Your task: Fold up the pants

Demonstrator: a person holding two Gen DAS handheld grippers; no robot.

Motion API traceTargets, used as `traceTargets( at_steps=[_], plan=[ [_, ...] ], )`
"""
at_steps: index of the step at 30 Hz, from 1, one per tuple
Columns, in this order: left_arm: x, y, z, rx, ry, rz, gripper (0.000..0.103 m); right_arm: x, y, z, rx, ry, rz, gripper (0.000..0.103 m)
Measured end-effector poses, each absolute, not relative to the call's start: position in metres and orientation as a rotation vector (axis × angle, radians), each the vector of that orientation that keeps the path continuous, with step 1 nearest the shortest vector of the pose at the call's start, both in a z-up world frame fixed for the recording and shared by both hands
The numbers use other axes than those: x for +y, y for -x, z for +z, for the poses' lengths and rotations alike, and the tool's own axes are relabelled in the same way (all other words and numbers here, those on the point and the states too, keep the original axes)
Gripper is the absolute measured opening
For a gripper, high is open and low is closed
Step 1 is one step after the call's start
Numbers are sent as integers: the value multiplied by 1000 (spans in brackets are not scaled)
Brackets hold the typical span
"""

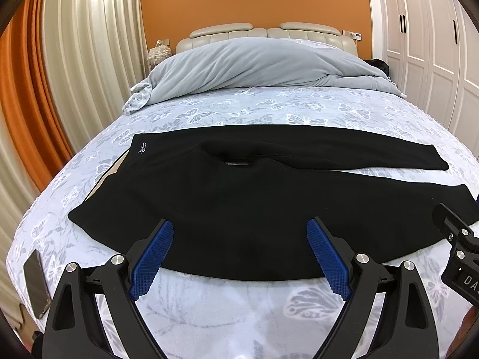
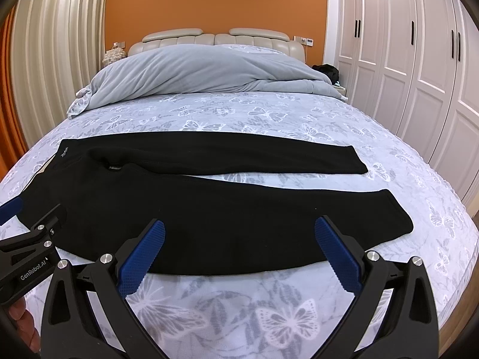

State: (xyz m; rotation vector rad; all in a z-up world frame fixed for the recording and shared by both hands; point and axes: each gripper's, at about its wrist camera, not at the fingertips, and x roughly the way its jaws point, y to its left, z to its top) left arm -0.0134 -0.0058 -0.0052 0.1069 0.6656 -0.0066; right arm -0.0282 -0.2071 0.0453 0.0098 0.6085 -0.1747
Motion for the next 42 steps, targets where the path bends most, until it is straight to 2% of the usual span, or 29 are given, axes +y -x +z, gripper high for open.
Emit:
traceTargets(
  at_steps=[32, 38, 42],
  plan=[
    [-4, 12, -6, 684, -86, -33, 89, -212, 26, 43, 628, -32, -164, 98],
    [23, -9, 3, 741, 16, -74, 89, -260, 1, 48, 744, -150, -104, 98],
    [65, -49, 19, 759, 78, -54, 89, -342, -40, 51, 800, -302, -126, 98]
  ],
)
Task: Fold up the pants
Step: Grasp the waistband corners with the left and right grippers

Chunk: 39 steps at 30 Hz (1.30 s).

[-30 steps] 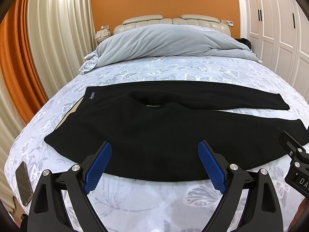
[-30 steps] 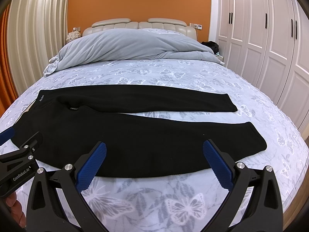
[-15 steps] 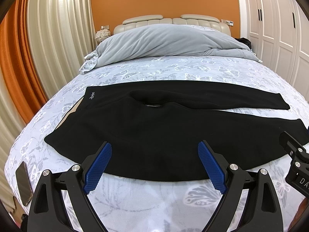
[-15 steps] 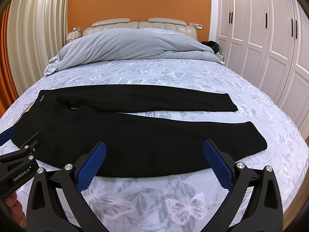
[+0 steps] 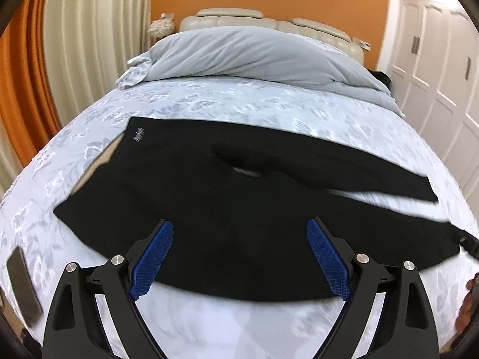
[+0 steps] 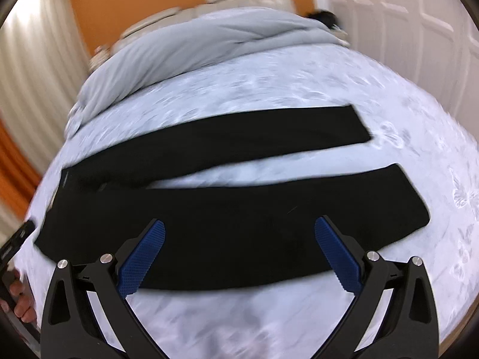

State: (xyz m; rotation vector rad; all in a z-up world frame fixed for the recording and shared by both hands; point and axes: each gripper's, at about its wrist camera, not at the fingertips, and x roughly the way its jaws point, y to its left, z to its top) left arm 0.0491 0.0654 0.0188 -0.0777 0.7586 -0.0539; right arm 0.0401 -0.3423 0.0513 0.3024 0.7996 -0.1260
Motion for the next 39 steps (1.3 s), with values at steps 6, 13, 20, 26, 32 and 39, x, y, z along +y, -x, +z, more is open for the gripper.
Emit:
traceTargets(
  at_steps=[6, 13, 20, 26, 32, 39],
  plan=[
    [139, -153, 15, 838, 153, -4, 89, -451, -131, 34, 817, -307, -247, 98],
    [236, -296, -17, 903, 257, 206, 89, -524, -217, 3, 836, -355, -318, 98],
    [278, -388, -71, 1057, 348, 297, 89, -555, -276, -36, 959, -365, -369, 98],
    [283, -400, -91, 1030, 338, 339, 62, -547, -283, -56, 935, -306, -356, 75],
    [287, -378, -61, 952, 379, 277, 6, -527, -261, -20, 842, -299, -212, 11],
    [296, -276, 30, 819, 419, 99, 5, -501, -169, 65, 670, -222, -85, 11]
  ],
)
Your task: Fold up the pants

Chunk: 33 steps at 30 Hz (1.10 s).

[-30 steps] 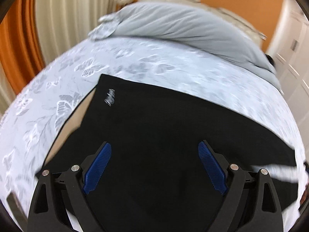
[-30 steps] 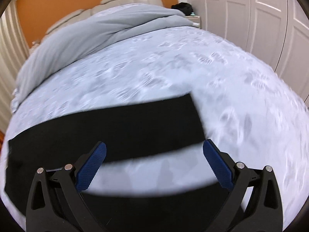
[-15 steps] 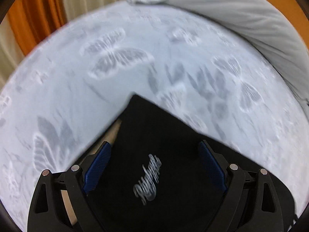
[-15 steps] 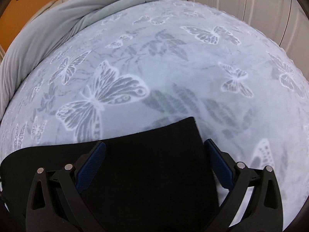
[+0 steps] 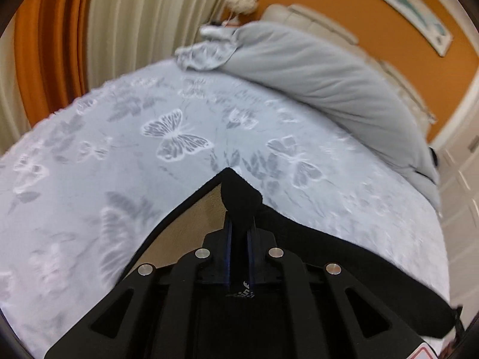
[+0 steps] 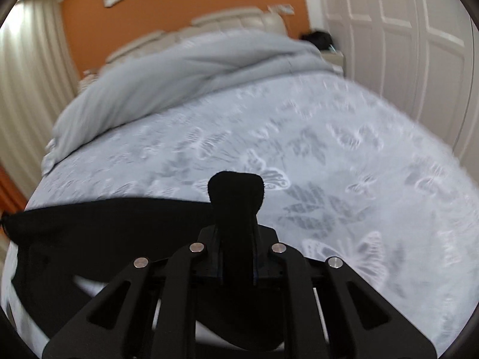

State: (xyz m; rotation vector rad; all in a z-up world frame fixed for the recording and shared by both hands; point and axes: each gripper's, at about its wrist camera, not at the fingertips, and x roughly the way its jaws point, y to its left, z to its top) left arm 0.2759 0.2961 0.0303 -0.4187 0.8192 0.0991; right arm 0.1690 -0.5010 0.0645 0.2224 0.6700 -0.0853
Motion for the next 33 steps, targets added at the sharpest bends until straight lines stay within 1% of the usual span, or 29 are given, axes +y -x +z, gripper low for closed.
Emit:
traceTargets(
  at_steps=[2, 4, 5, 7, 8, 9, 10, 11, 13, 14, 15, 16, 17, 19, 20, 24, 26, 27, 28, 29, 30, 31, 32, 33],
  plan=[
    [302, -240, 45, 809, 398, 80, 5, -497, -133, 74, 649, -167, -71, 11],
    [310, -206, 49, 823, 388, 73, 5, -498, -109, 68, 674, -148, -67, 12],
    [315, -187, 45, 842, 389, 77, 6, -500, -94, 60, 696, -133, -70, 14],
    [320, -156, 26, 896, 365, 117, 9, -500, -74, 43, 746, -117, -76, 20],
    [321, -146, 17, 915, 352, 128, 10, -500, -63, 33, 775, -108, -91, 32],
    [323, -135, 6, 939, 346, 138, 20, -502, -52, 20, 812, -111, -114, 42],
    [327, -124, -9, 970, 372, 153, 28, -505, -41, 12, 828, -116, -147, 60],
    [332, -116, -18, 982, 413, 172, 33, -505, -31, 10, 824, -120, -174, 72],
    [344, -101, -28, 974, 557, 179, 50, -512, -6, 15, 775, -193, -203, 77],
    [348, -92, -29, 958, 663, 160, 54, -514, 4, 19, 757, -239, -196, 78],
    [350, -86, -29, 946, 744, 138, 61, -514, 14, 26, 740, -297, -174, 78],
    [349, -83, -27, 933, 827, 115, 65, -514, 19, 31, 733, -340, -153, 79],
    [345, -82, -25, 922, 860, 99, 65, -509, 24, 37, 727, -391, -123, 79],
    [329, -90, -22, 932, 915, 63, 73, -499, 24, 43, 739, -450, -82, 83],
    [320, -95, -23, 942, 944, 45, 73, -492, 23, 43, 749, -481, -63, 85],
    [288, -115, -41, 997, 1102, -42, 73, -466, 4, 34, 778, -663, 15, 85],
    [274, -130, -52, 1020, 1124, -81, 70, -458, -8, 25, 787, -715, 12, 85],
    [270, -135, -57, 1022, 1119, -94, 61, -455, -12, 23, 786, -719, 7, 85],
    [267, -142, -62, 1023, 1114, -110, 46, -452, -20, 19, 793, -719, -10, 85],
    [266, -146, -66, 1037, 1112, -114, 40, -450, -29, 16, 809, -720, -27, 85],
    [265, -151, -73, 1066, 1125, -116, 30, -450, -37, 12, 822, -725, -34, 85],
    [266, -153, -78, 1083, 1138, -119, 22, -448, -48, 7, 842, -732, -48, 85],
    [266, -158, -83, 1108, 1140, -117, 18, -448, -59, 2, 855, -733, -73, 85],
    [265, -162, -87, 1122, 1130, -110, 9, -450, -67, -3, 864, -732, -99, 85]
  ],
)
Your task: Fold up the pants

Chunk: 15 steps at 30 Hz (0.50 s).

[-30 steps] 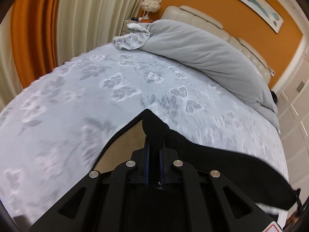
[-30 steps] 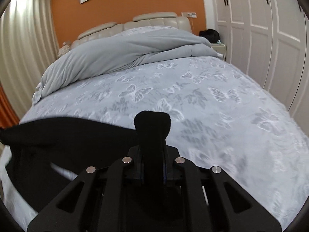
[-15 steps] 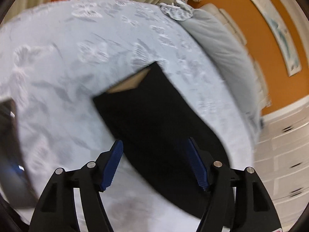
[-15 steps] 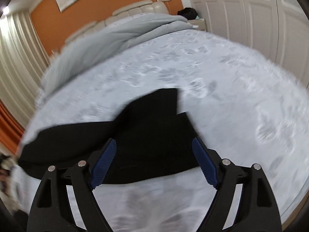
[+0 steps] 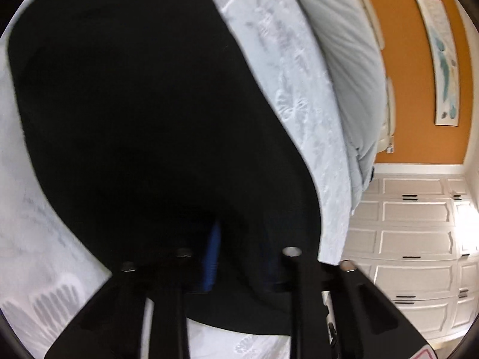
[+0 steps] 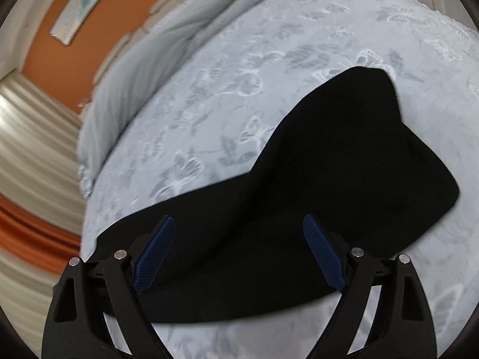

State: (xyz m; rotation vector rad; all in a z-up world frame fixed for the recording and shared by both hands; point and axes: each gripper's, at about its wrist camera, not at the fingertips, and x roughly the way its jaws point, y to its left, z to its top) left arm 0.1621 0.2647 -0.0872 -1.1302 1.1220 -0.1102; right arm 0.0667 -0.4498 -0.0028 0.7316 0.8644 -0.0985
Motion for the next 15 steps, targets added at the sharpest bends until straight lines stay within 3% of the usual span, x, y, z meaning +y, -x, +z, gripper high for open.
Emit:
traceTargets(
  at_steps=[1, 3, 4, 6, 11, 13, 15],
  plan=[
    [264, -163, -89, 1129, 1123, -109, 4, -452, -76, -10, 878, -730, -139, 84],
    [264, -169, -97, 1145, 1118, -107, 3, -457, -98, -29, 908, -743, -172, 44],
    [265, -170, -98, 1141, 1118, -113, 3, -458, -106, -37, 930, -750, -153, 3],
    [266, -174, -94, 1114, 1106, -140, 2, -460, -112, -34, 892, -767, -139, 3],
    [267, -160, -8, 831, 946, -326, 2, -439, -59, 94, 472, -620, 82, 3],
    [273, -141, 25, 724, 867, -363, 2, -438, -34, 100, 458, -583, 79, 3],
    [285, -129, 22, 729, 875, -363, 3, -450, -23, 69, 559, -613, 45, 3]
  ],
)
